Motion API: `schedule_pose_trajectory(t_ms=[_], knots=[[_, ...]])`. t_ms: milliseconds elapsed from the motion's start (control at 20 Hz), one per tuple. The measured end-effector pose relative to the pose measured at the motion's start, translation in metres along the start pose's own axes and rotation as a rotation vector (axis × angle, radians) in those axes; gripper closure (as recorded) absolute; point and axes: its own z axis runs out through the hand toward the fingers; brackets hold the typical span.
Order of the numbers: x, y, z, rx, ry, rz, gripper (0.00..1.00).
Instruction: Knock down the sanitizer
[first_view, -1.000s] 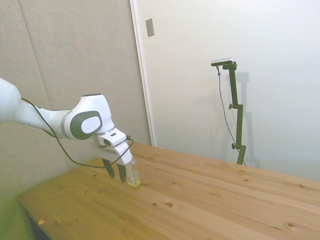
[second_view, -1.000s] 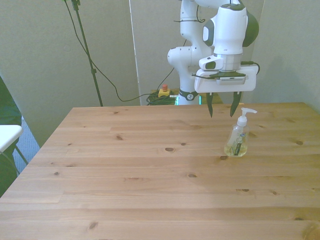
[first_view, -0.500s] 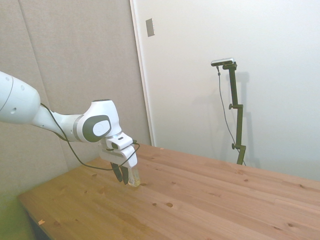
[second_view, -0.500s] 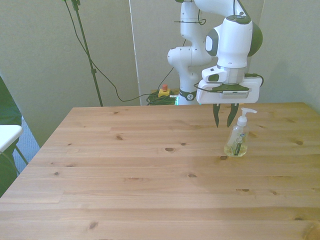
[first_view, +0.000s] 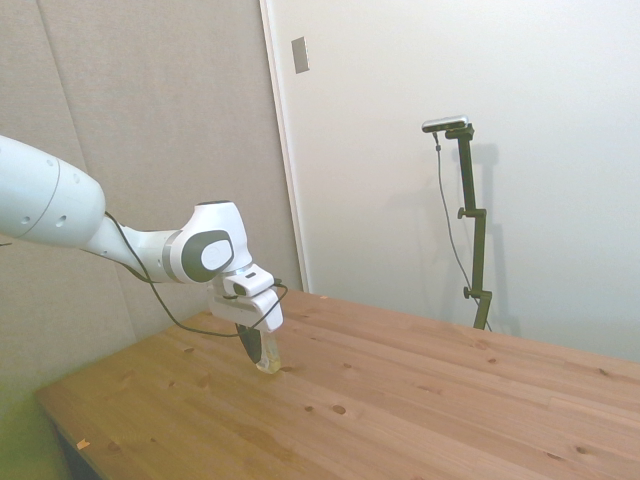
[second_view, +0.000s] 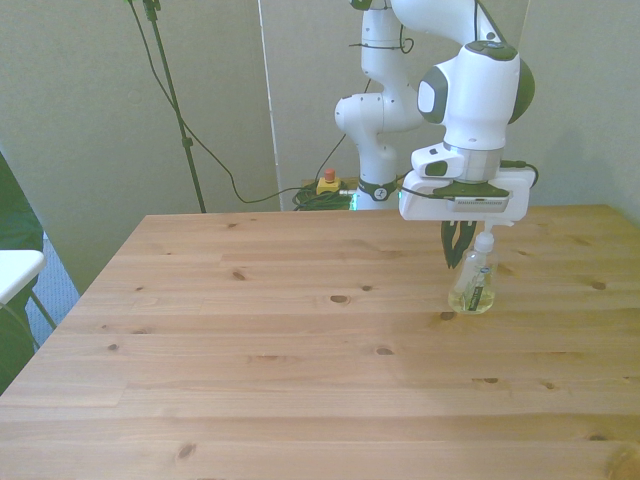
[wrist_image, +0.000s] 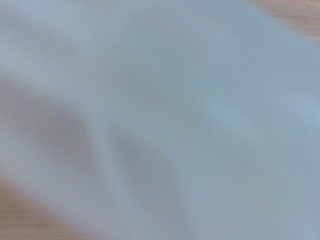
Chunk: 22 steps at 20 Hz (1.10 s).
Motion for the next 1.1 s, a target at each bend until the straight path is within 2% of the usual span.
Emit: schedule_pose_trajectory(t_ms=[800,850,1100], knots=[[0.046,-0.066,-0.011,0.026,0.017,0.041,1.00],[0.046,-0.066,-0.011,0.025,0.018,0.043,0.00],[0.050,-0.056,-0.029,0.037,0.027,0.056,0.00]])
